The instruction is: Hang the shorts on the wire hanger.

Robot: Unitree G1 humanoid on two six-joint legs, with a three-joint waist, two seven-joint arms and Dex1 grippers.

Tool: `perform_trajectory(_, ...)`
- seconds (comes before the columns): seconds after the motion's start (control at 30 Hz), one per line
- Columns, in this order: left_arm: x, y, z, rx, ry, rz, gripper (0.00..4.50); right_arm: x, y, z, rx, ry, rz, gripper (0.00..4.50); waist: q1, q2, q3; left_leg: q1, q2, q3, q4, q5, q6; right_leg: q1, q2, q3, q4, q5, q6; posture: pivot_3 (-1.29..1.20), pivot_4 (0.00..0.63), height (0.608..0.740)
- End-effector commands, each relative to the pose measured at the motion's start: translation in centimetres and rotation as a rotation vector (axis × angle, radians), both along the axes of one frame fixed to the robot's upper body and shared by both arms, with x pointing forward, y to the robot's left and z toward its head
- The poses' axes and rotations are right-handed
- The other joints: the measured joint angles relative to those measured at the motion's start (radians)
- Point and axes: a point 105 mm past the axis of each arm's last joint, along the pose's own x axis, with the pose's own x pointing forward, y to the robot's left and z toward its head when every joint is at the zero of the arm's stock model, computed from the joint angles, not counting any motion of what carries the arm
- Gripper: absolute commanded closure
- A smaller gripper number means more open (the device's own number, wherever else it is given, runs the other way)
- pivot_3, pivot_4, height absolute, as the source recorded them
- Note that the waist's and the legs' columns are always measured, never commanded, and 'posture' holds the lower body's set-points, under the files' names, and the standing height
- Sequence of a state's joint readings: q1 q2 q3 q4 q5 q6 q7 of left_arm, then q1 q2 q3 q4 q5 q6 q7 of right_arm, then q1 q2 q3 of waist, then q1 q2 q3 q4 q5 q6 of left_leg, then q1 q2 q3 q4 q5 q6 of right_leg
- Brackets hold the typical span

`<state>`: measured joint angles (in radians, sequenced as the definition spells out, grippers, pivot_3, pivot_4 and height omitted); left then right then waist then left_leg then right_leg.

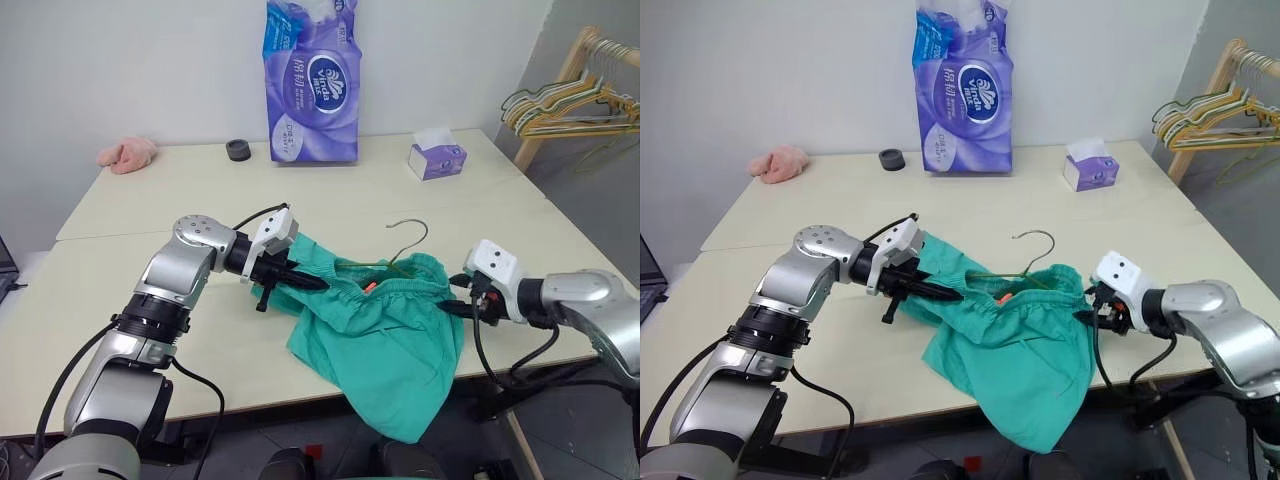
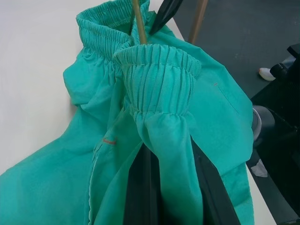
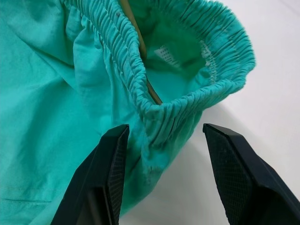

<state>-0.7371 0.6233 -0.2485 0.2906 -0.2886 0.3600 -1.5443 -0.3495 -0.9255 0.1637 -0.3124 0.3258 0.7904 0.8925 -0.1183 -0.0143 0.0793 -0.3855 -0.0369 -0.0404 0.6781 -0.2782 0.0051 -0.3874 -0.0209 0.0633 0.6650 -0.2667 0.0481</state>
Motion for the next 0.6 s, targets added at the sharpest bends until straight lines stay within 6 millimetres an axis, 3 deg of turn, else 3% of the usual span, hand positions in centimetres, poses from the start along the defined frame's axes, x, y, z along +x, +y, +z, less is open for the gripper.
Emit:
perform_trajectory(0.03,0.1,0.0,0.9,-0.012,-0.040,-0.017,4.50,0.7,0.7,-0.3,-0.005,0.016,0.067,1.83,-0.001,0.000,0.000,0.000,0.000,0.000,0.000,0.000,0.000,0.000,0.000,0.000,0.000,0.000,0.000,-0.19,0.037,0.740)
perform_trajectory(0.3,0.1,0.1,1.0,-0.008,-0.043,-0.015,4.50,1.5,3.2,-2.0,0.004,0.083,0.203,1.83,-0.017,0.000,0.000,0.000,0.000,-0.001,0.000,0.000,0.000,0.000,0.000,-0.001,0.001,0.000,0.000,-0.18,0.038,0.740)
perform_trajectory(0.4,0.0,0.2,0.9,-0.006,-0.044,-0.011,4.50,1.5,3.7,-2.0,0.007,0.078,0.219,2.39,-0.019,0.000,0.000,0.000,0.000,-0.002,0.000,0.000,0.000,0.000,-0.001,-0.001,0.001,0.000,0.000,-0.18,0.038,0.740)
perform_trajectory(0.6,0.1,0.5,0.8,-0.006,-0.049,0.005,4.50,1.4,3.9,-1.2,0.032,0.041,0.209,4.38,-0.020,0.000,0.000,0.000,0.000,-0.003,0.000,0.000,0.000,0.000,-0.001,-0.002,0.001,0.000,0.000,-0.16,0.042,0.740)
